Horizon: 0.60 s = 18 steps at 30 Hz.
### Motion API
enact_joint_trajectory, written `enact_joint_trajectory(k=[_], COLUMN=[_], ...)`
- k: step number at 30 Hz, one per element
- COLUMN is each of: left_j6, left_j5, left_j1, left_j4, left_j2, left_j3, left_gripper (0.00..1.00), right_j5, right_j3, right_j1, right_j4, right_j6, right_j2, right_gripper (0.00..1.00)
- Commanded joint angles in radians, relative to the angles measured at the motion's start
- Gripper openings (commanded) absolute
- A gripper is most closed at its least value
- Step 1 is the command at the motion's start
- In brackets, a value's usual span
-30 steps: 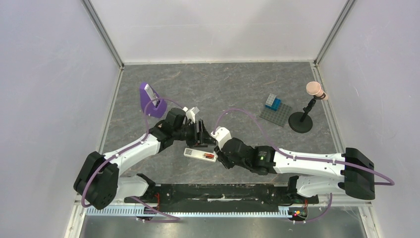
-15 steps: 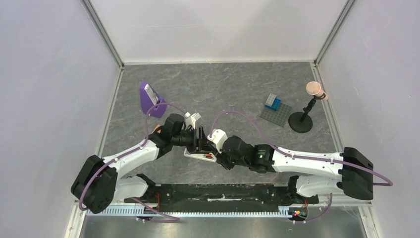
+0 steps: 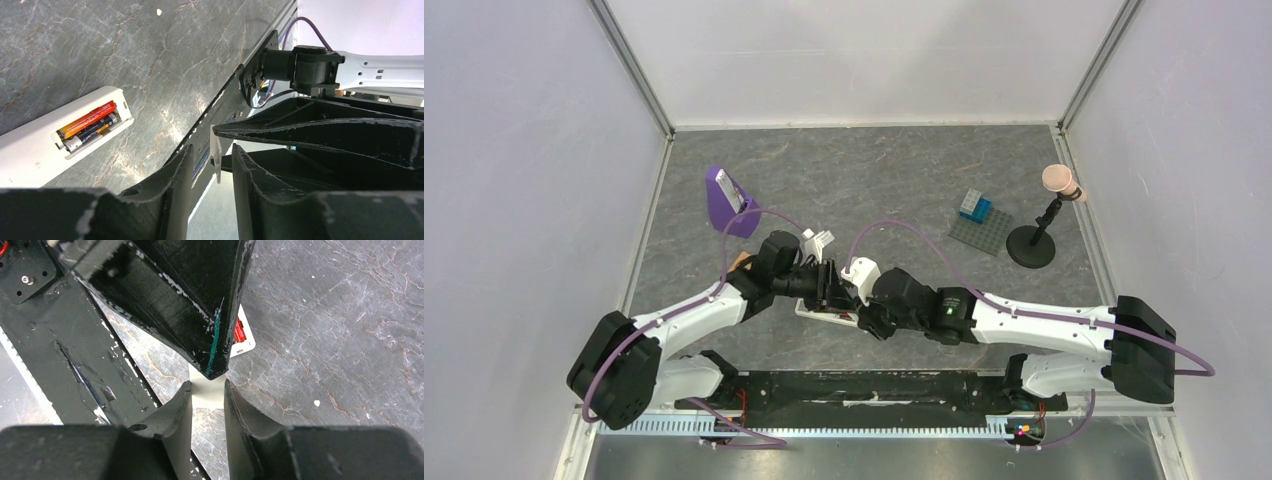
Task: Load the batteries into the remote control
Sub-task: Adjust the battery cover.
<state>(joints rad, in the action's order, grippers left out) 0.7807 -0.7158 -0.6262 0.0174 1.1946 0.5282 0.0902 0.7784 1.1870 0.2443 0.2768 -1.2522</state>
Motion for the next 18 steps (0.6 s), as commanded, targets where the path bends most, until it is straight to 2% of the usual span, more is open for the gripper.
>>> enact_joint_trajectory(k=[1, 5, 8, 9, 13, 16, 18], left_j6=[0.015, 0.017, 0.021, 0.025, 0.051, 0.089, 0.124], left_j5=[-0.014, -0.016, -0.017, -0.015, 0.015, 0.049, 0.071], left_j1=[-0.015, -0.018, -0.018, -0.019, -0.018, -0.018, -0.019], left_j4=[0.015, 0.014, 0.013, 0.014, 0.015, 0.018, 0.030], left_j2=[0.014, 0.011, 0.009, 0.004, -0.037, -0.090, -0.132], left_j3=[0.023, 0.029, 0.030, 0.031, 0.028, 0.026, 0.020], left_gripper=[0.37, 0.22, 0.02, 0.02, 0.02, 0.02, 0.02], right_j5=[-0.023, -0.034, -0.045, -0.043, -0.021, -0.028, -0.039], right_j3=[0.050, 0.056, 0.071, 0.073, 0.048, 0.004, -0.054], right_j1=[-0.008, -0.021, -0.029, -0.029, -0.033, -0.057, -0.082], right_j4=[-0.035, -0.034, -0.021, -0.018, -0.020, -0.044, -0.099], right_j6=[-0.017, -0.005, 0.011, 0.019, 0.088, 0.220, 0.371], right_j2=[-0.005, -0.012, -0.021, -0.017, 0.050, 0.127, 0.197], right_gripper=[0.23, 0.26, 0.32, 0.36, 0.64, 0.69, 0.70])
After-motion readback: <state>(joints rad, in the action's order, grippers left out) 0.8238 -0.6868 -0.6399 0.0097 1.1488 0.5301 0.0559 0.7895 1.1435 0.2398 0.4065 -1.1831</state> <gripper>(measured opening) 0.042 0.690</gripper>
